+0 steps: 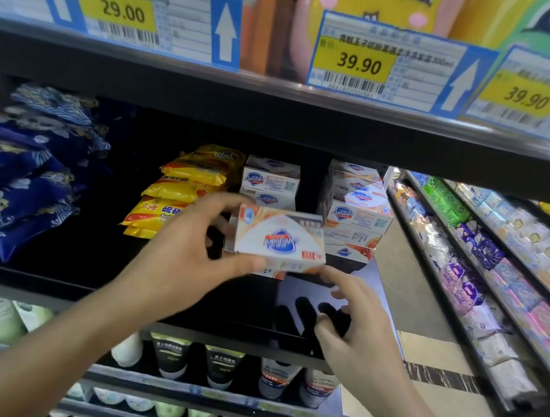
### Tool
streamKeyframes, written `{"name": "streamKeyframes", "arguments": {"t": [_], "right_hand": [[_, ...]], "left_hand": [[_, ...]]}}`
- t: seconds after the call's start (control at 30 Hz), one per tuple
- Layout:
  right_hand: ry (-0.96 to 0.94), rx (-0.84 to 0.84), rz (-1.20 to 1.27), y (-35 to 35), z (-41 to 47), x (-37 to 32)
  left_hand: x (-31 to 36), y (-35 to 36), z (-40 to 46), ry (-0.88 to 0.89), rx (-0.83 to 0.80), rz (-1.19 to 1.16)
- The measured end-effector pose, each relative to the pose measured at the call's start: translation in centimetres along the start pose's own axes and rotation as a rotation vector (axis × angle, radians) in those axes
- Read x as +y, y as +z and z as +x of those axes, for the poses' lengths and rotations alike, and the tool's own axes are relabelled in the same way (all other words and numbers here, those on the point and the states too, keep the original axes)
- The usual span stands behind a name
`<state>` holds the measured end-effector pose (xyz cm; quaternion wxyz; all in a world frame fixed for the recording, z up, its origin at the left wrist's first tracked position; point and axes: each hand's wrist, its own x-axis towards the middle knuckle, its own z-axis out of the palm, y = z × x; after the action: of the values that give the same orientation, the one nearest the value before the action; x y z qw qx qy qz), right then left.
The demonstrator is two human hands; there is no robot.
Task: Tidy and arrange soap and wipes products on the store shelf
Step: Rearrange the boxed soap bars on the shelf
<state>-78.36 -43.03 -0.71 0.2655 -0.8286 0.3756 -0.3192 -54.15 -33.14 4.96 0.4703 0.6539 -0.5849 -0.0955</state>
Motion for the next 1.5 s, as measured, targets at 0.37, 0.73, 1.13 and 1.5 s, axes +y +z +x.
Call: {"name": "streamKeyframes", "arguments": {"t": [0.37, 0.73, 1.13, 1.5], "right_hand": [[-0.105, 0.071, -0.200, 1.4, -0.5, 1.0], [-0.120, 0.125, -0.220, 1.7, -0.6, 1.0], [-0.116, 0.117, -0.240, 1.8, -0.6, 1.0], [-0.085, 0.115, -0.182, 1.6, -0.6, 0.6]], "left_hand": [[-0.1, -0.3, 8.9, -0.196, 0.012, 0.383], [-1.2, 1.5, 10.3, -0.270, -0.019, 0.528], [-1.2, 2.0, 9.8, -0.218, 0.054, 0.419], [-1.0, 3.0, -0.9, 0.122, 0.184, 0.068]]}}
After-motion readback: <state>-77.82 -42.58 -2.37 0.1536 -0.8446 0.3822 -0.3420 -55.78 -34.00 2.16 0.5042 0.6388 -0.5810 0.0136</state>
